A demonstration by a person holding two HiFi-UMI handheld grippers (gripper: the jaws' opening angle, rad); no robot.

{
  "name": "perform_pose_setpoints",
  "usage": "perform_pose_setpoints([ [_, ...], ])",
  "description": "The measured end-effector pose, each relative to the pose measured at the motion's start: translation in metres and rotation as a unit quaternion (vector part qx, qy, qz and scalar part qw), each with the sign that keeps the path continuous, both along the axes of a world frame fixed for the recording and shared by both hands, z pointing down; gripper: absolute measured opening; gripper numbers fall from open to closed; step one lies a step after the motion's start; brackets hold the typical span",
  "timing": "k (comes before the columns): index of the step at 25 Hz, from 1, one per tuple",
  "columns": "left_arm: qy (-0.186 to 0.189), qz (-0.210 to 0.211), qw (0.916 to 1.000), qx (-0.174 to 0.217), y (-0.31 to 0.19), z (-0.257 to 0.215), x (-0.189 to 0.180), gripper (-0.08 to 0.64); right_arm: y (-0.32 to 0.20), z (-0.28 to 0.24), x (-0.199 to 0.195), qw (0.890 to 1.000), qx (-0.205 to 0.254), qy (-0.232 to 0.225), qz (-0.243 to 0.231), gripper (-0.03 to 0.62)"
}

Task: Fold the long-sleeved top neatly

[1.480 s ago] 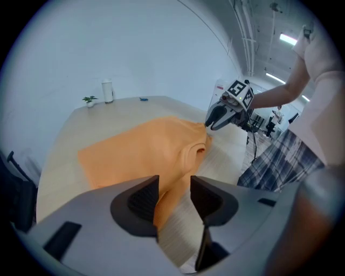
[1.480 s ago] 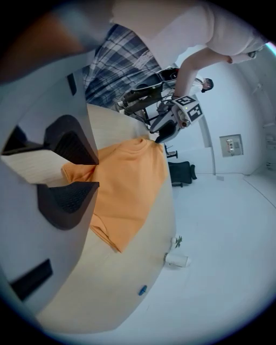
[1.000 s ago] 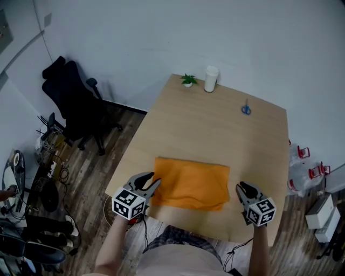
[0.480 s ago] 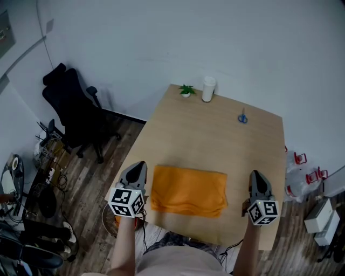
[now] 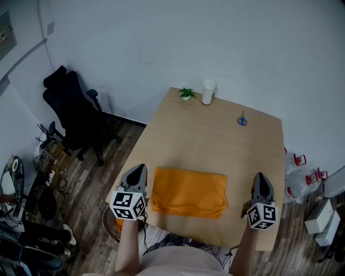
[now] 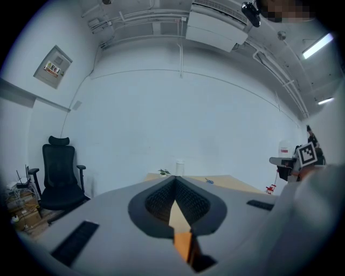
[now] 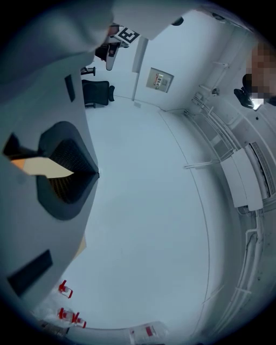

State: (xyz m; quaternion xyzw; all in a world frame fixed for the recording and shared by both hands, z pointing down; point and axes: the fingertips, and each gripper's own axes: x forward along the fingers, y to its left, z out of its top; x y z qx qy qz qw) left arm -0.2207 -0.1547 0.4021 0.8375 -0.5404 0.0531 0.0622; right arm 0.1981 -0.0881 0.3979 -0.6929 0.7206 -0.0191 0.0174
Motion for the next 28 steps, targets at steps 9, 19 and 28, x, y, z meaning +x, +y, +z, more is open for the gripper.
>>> perform_pose_setpoints([
  [9,-0.003,0.003,1.0000,-0.008,0.001,0.003,-0.001,0.001,0.002,0.003,-0.001,1.000,-0.010,0.014,0.009,0.006],
  [19,-0.003,-0.006,0.9999,-0.013,-0.002,0.007,-0.009,0.000,-0.004,0.010,-0.005,1.000,-0.017,0.017,0.005,0.006],
  [28,-0.001,-0.003,0.9999,-0.012,-0.008,0.007,0.001,0.000,-0.007,0.015,-0.002,1.000,-0.024,0.013,0.003,0.006],
])
